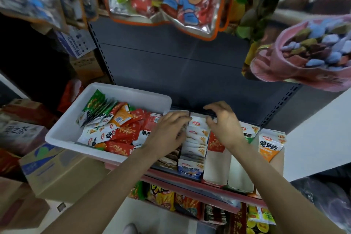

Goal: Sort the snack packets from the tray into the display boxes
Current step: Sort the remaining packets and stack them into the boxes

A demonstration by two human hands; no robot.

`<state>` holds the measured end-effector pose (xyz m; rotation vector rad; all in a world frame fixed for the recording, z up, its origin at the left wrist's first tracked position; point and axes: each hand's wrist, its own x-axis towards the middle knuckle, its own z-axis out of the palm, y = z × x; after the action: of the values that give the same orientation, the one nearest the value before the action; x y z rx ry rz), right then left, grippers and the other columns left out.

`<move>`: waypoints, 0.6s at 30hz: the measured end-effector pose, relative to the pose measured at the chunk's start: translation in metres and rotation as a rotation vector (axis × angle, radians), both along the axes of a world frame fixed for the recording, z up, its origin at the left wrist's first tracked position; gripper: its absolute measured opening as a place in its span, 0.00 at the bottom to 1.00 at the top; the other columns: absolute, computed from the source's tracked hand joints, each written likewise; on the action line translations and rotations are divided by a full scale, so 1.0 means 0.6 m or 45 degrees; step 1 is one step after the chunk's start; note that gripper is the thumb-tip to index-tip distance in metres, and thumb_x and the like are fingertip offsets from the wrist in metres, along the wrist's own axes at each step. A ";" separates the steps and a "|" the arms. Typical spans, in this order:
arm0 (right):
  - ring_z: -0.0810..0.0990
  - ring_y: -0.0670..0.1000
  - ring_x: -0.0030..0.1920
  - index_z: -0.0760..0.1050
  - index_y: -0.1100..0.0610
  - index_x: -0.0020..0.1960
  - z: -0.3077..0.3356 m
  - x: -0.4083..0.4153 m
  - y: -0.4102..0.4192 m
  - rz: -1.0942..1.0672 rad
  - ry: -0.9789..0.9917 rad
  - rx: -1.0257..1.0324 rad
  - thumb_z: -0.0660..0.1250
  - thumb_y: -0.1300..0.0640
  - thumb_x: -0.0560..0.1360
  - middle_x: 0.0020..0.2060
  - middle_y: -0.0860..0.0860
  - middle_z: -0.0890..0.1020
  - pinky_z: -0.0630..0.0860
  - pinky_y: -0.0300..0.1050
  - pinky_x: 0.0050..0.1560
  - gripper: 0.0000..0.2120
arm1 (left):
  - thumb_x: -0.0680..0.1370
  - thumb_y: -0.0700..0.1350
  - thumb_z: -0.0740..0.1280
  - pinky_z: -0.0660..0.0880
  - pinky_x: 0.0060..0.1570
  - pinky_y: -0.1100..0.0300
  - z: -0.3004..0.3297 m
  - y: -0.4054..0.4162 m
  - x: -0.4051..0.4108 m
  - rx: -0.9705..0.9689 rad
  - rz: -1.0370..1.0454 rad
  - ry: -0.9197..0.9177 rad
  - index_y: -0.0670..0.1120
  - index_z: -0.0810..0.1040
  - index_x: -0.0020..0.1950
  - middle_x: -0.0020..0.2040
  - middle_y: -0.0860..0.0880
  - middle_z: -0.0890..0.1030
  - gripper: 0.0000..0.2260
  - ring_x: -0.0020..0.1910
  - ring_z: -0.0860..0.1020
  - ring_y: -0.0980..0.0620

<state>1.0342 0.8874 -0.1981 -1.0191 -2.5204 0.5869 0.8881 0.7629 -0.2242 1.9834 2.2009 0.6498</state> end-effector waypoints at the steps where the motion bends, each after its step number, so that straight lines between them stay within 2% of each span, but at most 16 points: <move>1: 0.73 0.53 0.60 0.75 0.57 0.62 0.007 -0.020 -0.015 0.043 0.032 -0.049 0.63 0.63 0.75 0.59 0.55 0.73 0.70 0.44 0.58 0.16 | 0.76 0.42 0.66 0.65 0.67 0.52 -0.001 -0.012 -0.016 0.053 0.056 -0.021 0.47 0.73 0.67 0.67 0.49 0.72 0.19 0.67 0.68 0.50; 5: 0.75 0.54 0.56 0.77 0.59 0.59 0.008 -0.123 -0.083 0.217 0.091 -0.143 0.63 0.65 0.75 0.57 0.56 0.75 0.69 0.41 0.56 0.14 | 0.74 0.36 0.66 0.71 0.59 0.53 -0.016 -0.066 -0.104 0.047 0.295 -0.126 0.44 0.77 0.61 0.59 0.45 0.78 0.16 0.59 0.74 0.44; 8: 0.76 0.57 0.55 0.77 0.61 0.58 -0.014 -0.210 -0.129 0.274 0.028 -0.201 0.62 0.64 0.75 0.56 0.58 0.76 0.70 0.44 0.58 0.12 | 0.76 0.38 0.65 0.73 0.56 0.52 -0.039 -0.109 -0.183 -0.088 0.435 -0.139 0.45 0.77 0.61 0.58 0.45 0.77 0.14 0.58 0.74 0.44; 10: 0.74 0.58 0.59 0.75 0.61 0.60 -0.041 -0.264 -0.151 0.289 -0.117 -0.225 0.61 0.62 0.76 0.59 0.59 0.76 0.68 0.49 0.62 0.14 | 0.77 0.42 0.66 0.74 0.56 0.51 -0.057 -0.135 -0.231 -0.216 0.464 -0.139 0.45 0.75 0.63 0.61 0.46 0.75 0.14 0.59 0.74 0.44; 13: 0.68 0.58 0.67 0.65 0.62 0.70 -0.090 -0.320 -0.173 0.302 -0.343 -0.299 0.62 0.59 0.77 0.67 0.60 0.69 0.64 0.47 0.67 0.22 | 0.77 0.43 0.65 0.74 0.56 0.51 -0.078 -0.161 -0.289 -0.383 0.468 -0.136 0.46 0.71 0.67 0.66 0.45 0.72 0.17 0.61 0.73 0.45; 15: 0.61 0.57 0.72 0.56 0.59 0.75 -0.114 -0.342 -0.183 0.288 -0.427 -0.365 0.62 0.57 0.78 0.73 0.58 0.61 0.60 0.46 0.70 0.29 | 0.77 0.46 0.65 0.70 0.63 0.52 -0.087 -0.170 -0.317 -0.467 0.455 -0.088 0.49 0.67 0.70 0.71 0.47 0.66 0.21 0.68 0.67 0.46; 18: 0.50 0.53 0.76 0.46 0.55 0.77 -0.141 -0.366 -0.185 0.259 -0.528 -0.320 0.62 0.58 0.78 0.77 0.53 0.48 0.50 0.44 0.74 0.35 | 0.77 0.51 0.65 0.57 0.72 0.50 -0.094 -0.176 -0.346 -0.636 0.425 0.025 0.52 0.55 0.76 0.77 0.49 0.53 0.30 0.76 0.51 0.47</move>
<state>0.8146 0.7761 -0.2825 -1.0677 -2.9986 0.8436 0.6806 0.6572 -0.2805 1.4013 2.4224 0.0817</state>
